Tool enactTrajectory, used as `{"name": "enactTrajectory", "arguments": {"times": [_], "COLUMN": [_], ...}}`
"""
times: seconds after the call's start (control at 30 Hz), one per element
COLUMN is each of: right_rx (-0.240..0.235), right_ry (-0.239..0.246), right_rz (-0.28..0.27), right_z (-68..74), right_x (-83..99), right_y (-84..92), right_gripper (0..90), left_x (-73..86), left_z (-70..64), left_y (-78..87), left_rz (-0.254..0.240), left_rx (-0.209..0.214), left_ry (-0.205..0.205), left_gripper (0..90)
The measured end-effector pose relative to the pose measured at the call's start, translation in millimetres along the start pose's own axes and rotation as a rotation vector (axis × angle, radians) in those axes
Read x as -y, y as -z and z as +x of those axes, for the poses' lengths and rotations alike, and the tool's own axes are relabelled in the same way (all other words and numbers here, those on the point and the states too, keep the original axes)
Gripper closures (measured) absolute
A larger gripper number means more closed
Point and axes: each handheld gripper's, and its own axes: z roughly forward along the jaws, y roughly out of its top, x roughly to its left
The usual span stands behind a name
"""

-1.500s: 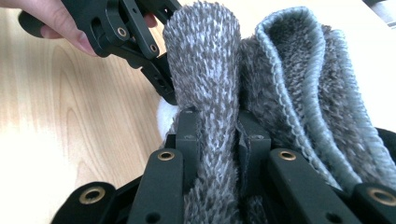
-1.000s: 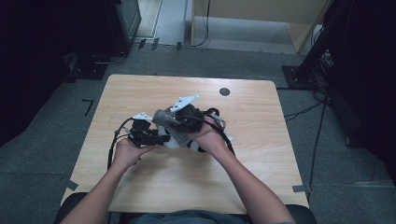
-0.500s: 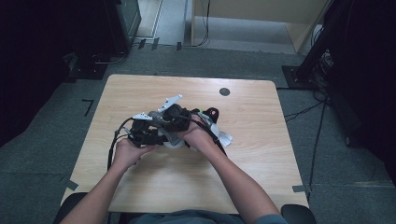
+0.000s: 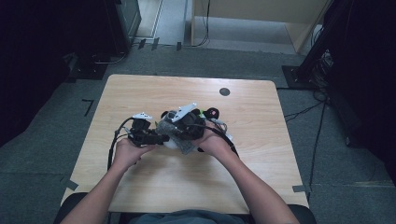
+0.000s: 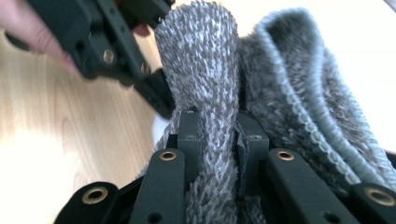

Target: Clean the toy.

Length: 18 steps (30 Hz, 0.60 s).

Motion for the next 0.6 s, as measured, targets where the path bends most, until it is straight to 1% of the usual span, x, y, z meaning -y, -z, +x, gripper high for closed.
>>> {"name": "enactTrajectory", "arguments": {"times": [0.17, 0.23, 0.37, 0.43, 0.53, 0.6], "right_rx": [-0.013, -0.005, -0.005, -0.006, -0.005, -0.004], "right_ry": [-0.036, -0.035, -0.037, -0.034, -0.023, -0.026], "right_rz": [-0.022, -0.027, -0.032, -0.027, -0.021, -0.019], "right_z": [1.1, 3.6, 10.3, 12.9, 12.9, 10.9], "right_x": [13.1, 16.4, 23.3, 25.8, 29.8, 33.9], "right_y": [7.7, 9.2, 11.2, 13.1, 18.5, 22.4], "right_gripper": [76.3, 76.3, 76.4, 76.7, 77.4, 77.7], "left_x": [-0.1, -0.1, 0.2, 0.1, -0.1, -0.3], "left_z": [-0.3, -0.1, -0.1, 0.1, 0.2, 0.9], "left_y": [-0.3, -0.4, -0.8, -1.0, -0.9, -0.8], "left_rz": [-0.001, 0.001, 0.007, 0.007, 0.005, 0.004], "left_rx": [0.0, 0.0, -0.005, -0.005, -0.004, 0.0], "left_ry": [-0.009, -0.011, -0.017, -0.014, -0.008, -0.003], "left_gripper": [42.8, 42.9, 43.0, 43.1, 43.1, 43.1]}}
